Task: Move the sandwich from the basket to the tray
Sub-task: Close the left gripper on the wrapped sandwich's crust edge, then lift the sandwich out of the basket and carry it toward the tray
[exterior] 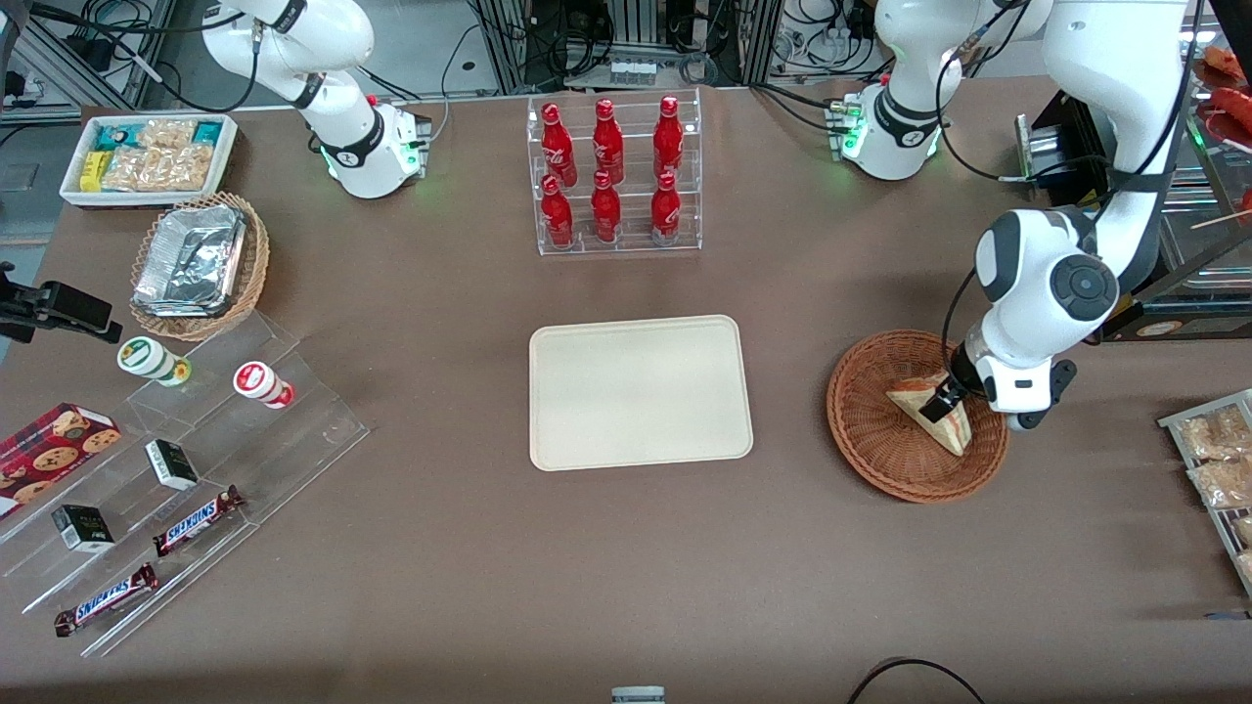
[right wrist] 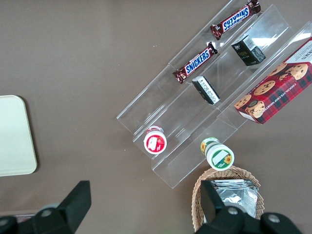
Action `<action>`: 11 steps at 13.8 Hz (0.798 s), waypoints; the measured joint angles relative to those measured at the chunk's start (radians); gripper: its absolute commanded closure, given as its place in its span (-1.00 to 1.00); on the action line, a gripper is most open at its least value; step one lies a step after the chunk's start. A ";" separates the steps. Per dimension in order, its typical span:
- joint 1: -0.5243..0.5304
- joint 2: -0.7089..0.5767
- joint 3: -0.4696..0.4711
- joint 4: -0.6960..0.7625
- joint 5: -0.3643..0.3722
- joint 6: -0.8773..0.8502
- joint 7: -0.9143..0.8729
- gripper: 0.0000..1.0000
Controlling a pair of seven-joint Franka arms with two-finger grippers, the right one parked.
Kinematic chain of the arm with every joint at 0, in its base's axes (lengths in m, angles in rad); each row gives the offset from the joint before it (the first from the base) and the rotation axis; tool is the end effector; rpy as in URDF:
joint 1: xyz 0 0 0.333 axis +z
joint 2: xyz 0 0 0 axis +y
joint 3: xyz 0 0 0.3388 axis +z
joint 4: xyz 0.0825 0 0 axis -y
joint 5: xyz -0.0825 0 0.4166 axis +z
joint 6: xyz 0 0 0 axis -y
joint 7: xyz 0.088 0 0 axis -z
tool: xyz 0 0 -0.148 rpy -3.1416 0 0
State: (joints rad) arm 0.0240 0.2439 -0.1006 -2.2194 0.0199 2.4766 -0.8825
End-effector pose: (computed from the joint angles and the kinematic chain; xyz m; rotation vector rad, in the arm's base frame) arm 0.5759 -0.0447 0.2231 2.8816 1.2072 0.0118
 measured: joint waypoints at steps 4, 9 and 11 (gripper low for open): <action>0.000 0.021 0.000 0.000 0.000 0.004 -0.017 0.99; 0.000 0.018 0.000 0.006 0.003 -0.059 0.012 1.00; 0.000 -0.005 0.000 0.037 0.004 -0.167 0.102 1.00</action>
State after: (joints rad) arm 0.0240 0.2388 -0.1010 -2.1822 0.0235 2.3101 -0.7809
